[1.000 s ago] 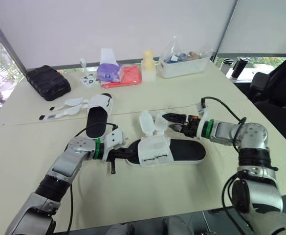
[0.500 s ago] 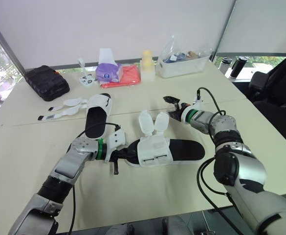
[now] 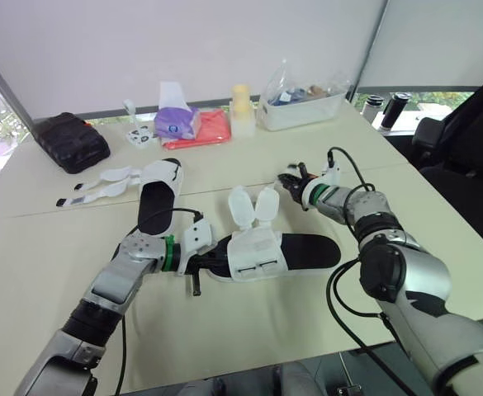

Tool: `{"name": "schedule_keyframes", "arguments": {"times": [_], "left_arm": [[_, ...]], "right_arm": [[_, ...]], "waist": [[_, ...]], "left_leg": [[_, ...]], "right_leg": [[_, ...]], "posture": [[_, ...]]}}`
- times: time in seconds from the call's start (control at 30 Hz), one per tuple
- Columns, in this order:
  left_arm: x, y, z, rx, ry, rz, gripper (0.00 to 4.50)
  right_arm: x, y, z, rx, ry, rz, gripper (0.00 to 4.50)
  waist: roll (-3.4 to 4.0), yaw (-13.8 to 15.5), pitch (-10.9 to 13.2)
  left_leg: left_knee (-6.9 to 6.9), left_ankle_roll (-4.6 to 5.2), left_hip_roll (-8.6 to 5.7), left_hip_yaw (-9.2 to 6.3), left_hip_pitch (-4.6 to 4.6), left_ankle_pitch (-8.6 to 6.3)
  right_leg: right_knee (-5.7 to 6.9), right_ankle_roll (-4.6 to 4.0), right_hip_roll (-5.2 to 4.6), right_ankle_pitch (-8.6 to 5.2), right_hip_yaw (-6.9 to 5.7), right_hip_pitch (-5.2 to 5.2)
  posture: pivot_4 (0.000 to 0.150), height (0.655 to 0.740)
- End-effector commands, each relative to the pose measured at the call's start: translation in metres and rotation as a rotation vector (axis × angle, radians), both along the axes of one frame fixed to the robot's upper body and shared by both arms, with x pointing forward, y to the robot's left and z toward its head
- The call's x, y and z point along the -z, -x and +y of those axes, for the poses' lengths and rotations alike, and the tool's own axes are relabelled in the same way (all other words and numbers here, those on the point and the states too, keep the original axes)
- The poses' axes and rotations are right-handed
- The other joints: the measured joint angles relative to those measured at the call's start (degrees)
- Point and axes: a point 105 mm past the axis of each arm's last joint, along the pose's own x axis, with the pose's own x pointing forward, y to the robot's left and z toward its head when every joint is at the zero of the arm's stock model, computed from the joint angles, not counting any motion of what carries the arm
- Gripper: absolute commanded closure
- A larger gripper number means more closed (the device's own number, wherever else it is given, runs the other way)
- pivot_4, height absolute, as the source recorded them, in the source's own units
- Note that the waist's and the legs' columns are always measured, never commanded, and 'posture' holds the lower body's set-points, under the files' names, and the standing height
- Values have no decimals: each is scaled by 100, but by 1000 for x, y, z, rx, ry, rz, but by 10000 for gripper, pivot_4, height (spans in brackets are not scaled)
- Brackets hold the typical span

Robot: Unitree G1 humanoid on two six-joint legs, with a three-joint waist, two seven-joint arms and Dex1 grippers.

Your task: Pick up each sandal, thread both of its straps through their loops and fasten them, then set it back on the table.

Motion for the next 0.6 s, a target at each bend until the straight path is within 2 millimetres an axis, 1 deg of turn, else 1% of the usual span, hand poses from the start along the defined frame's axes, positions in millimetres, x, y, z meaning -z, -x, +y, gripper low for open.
{"name": "schedule_keyframes", "arguments": {"times": [0.03,0.07,0.13,0.17,0.2,0.27,0.3,0.37,0.43,0.5,0.57,0.6], "left_arm": [[-5,2,-4,14,7,-21,45000],[-5,2,-4,16,7,-21,45000],[-4,3,-6,20,8,-19,45000],[-4,3,-6,22,8,-18,45000],[-4,4,-6,25,8,-17,45000],[-4,4,-6,27,5,-15,45000],[-4,4,-6,27,4,-14,45000],[-3,5,-5,28,3,-13,45000],[-2,6,-5,30,2,-8,45000],[-1,7,-6,34,2,-5,45000],[0,8,-6,35,1,-4,45000],[0,8,-6,34,1,-3,45000]], "right_arm": [[-19,-2,0,-45,49,-86,44023],[-24,-1,2,-76,83,-131,44023],[-41,-1,7,-148,208,-300,44023],[-52,2,14,-214,246,-381,44023],[-66,8,20,-288,313,-508,44023],[-90,29,37,-469,462,-776,44023],[-95,39,43,-525,518,-865,44023],[-100,52,49,-572,566,-967,44023],[-109,71,57,-596,725,-1184,44023],[-115,98,64,-614,917,-1454,44023],[-110,125,65,-648,1044,-1684,44023],[-103,136,65,-679,1088,-1766,44023]], "waist": [[0,2,0],[0,1,0],[0,-3,0],[1,-5,0],[1,-6,0],[2,-1,0],[3,5,-1],[1,1,-6],[-1,8,-9],[-1,19,-9],[-2,21,-8],[-2,22,-8]], "left_leg": [[0,-2,0,0,-1,1],[0,-4,0,0,0,2],[1,-3,0,1,-1,2],[1,-3,0,2,-2,2],[1,-4,0,2,-4,2],[7,-5,0,1,-17,3],[12,-5,0,0,-27,3],[23,-5,-1,-5,-52,2],[29,-7,-2,-7,-67,3],[38,-8,-3,-5,-73,3],[48,-13,-7,-4,-83,-1],[55,-14,-8,0,-85,-1]], "right_leg": [[0,0,0,0,0,0],[0,0,0,0,0,0],[0,0,0,0,0,0],[1,0,0,0,0,-2],[1,0,0,0,0,-5],[4,0,0,0,0,-15],[6,1,0,0,-1,-24],[10,1,0,0,-5,-41],[13,4,0,2,-5,-57],[17,6,-1,3,-5,-64],[29,6,-2,3,-4,-75],[37,6,-3,3,-3,-80]], "posture": [[1500,7400],[1500,7400],[1500,7400],[1500,7400],[1500,7400],[1500,7400],[1500,7400],[1500,7400],[1500,7400],[1500,7400],[1500,7400],[1500,7400]]}}
